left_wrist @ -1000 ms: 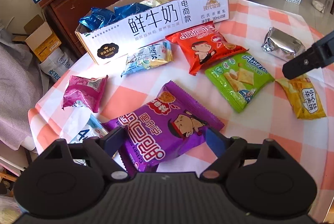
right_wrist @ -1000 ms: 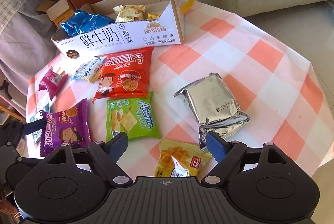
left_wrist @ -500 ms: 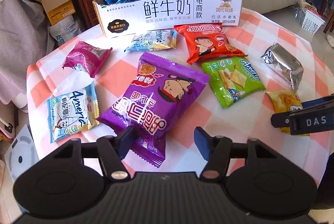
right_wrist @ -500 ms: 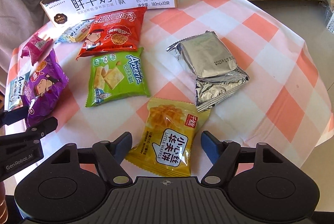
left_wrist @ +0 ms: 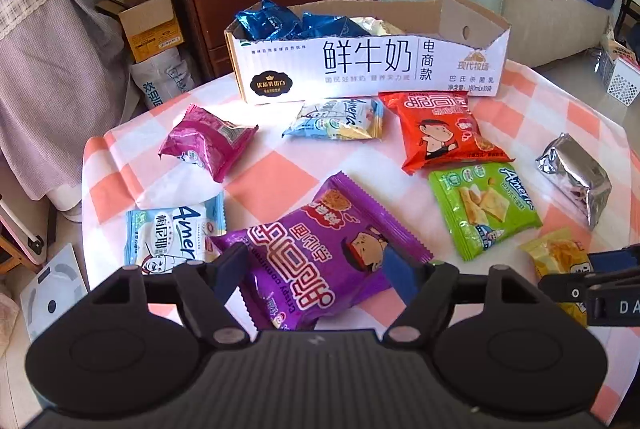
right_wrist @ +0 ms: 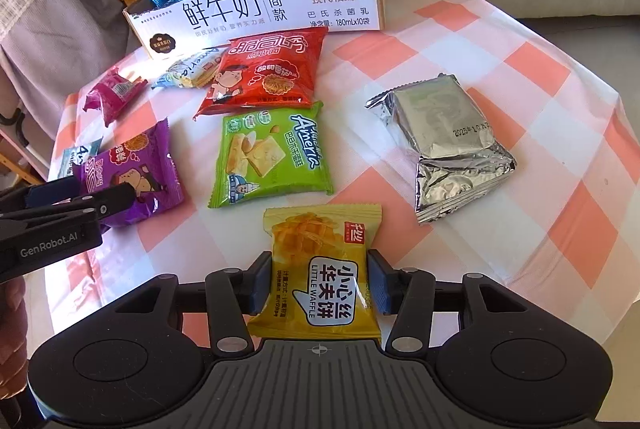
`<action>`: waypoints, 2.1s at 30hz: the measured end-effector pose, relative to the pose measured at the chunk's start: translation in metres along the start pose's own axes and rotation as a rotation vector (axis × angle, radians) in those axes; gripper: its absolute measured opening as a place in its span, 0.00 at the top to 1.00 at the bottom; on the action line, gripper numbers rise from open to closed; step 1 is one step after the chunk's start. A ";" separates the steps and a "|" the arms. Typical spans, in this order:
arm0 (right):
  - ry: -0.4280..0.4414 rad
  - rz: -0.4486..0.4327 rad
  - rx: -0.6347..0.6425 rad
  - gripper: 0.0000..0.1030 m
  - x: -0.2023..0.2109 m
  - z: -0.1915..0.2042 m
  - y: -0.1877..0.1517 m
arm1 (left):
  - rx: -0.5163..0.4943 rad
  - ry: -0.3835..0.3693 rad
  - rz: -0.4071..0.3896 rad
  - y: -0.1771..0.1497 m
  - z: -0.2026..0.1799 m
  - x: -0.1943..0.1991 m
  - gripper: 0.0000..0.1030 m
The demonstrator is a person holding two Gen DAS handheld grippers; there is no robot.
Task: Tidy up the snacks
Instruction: 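Close the right tool on the yellow waffle packet while the left tool grips the purple packet, then carry the purple packet with the left tool while the right tool carries the waffle packet to the box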
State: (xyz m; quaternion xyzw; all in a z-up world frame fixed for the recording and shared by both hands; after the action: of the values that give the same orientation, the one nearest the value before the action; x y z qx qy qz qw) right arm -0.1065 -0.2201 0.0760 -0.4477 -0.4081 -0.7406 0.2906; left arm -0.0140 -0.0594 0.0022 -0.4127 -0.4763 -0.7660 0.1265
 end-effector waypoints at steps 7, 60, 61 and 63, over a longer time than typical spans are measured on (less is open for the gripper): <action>-0.034 0.007 0.058 0.49 -0.004 0.008 -0.002 | -0.053 0.007 -0.021 -0.003 -0.009 -0.010 0.20; -0.030 -0.046 0.088 0.58 -0.001 0.025 0.005 | -0.244 -0.061 -0.040 -0.008 -0.032 -0.001 0.42; -0.028 -0.049 0.088 0.58 -0.001 0.026 0.005 | -0.243 -0.062 -0.043 -0.008 -0.032 -0.001 0.42; -0.024 -0.053 0.089 0.58 0.000 0.026 0.006 | -0.243 -0.060 -0.045 -0.007 -0.033 0.000 0.42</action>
State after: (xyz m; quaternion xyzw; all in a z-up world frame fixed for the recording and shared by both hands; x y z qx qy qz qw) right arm -0.0906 -0.2004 0.0851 -0.4323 -0.4560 -0.7236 0.2856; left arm -0.0352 -0.0833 -0.0090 -0.4369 -0.3928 -0.8080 0.0440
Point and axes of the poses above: each gripper's, at about its wrist camera, not at the fingertips, and x roughly against the way its jaws point, z to its left, y to its top, the point moved 2 cm from there along -x, roughly the way its jaws point, and after that the axes turned 9 degrees about y, right-handed, at the moved point
